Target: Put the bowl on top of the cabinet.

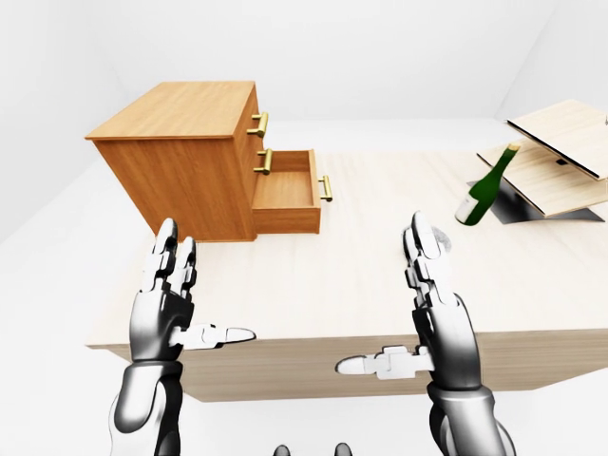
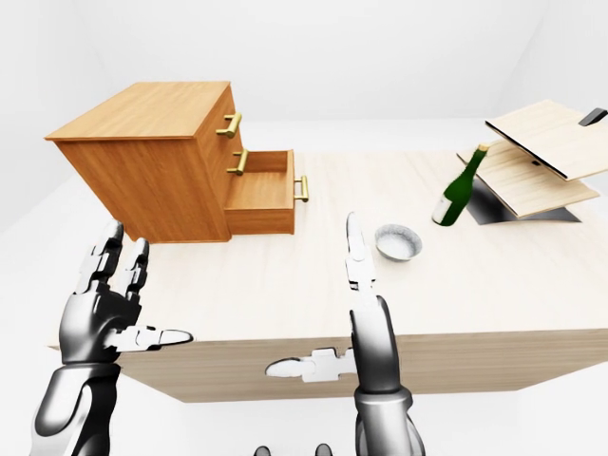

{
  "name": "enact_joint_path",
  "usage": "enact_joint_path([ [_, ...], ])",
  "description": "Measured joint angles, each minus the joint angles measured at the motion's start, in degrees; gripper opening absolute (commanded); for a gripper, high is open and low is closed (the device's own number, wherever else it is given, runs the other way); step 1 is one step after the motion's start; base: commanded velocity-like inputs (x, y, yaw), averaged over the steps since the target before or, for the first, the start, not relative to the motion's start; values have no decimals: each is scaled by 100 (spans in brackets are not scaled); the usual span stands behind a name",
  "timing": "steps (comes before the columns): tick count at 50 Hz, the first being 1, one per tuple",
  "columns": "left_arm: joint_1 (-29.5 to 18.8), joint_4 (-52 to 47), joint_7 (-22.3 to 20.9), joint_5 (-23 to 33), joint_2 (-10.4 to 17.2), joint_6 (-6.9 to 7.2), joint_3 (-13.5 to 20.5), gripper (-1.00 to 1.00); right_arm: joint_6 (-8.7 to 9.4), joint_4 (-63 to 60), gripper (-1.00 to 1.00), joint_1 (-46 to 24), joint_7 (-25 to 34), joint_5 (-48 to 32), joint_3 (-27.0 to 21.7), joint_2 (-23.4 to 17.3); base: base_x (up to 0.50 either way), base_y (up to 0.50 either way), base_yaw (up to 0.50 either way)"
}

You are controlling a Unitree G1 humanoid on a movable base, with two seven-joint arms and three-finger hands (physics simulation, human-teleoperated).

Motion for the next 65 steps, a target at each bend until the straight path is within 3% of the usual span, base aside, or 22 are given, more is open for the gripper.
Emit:
enact_joint_path([
  [16, -23, 27, 20, 1, 18, 0, 3, 100, 0, 43, 100, -48, -7, 233, -85, 67, 0, 15, 0],
  [56, -49, 45, 25, -9, 18, 0, 9, 100, 0, -27, 100, 44, -25, 347, -116, 21, 50, 0, 0],
  [65, -74, 73, 37, -13, 27, 0, 19, 100, 0, 41, 100, 1, -52, 352, -173, 67, 1, 0, 0],
])
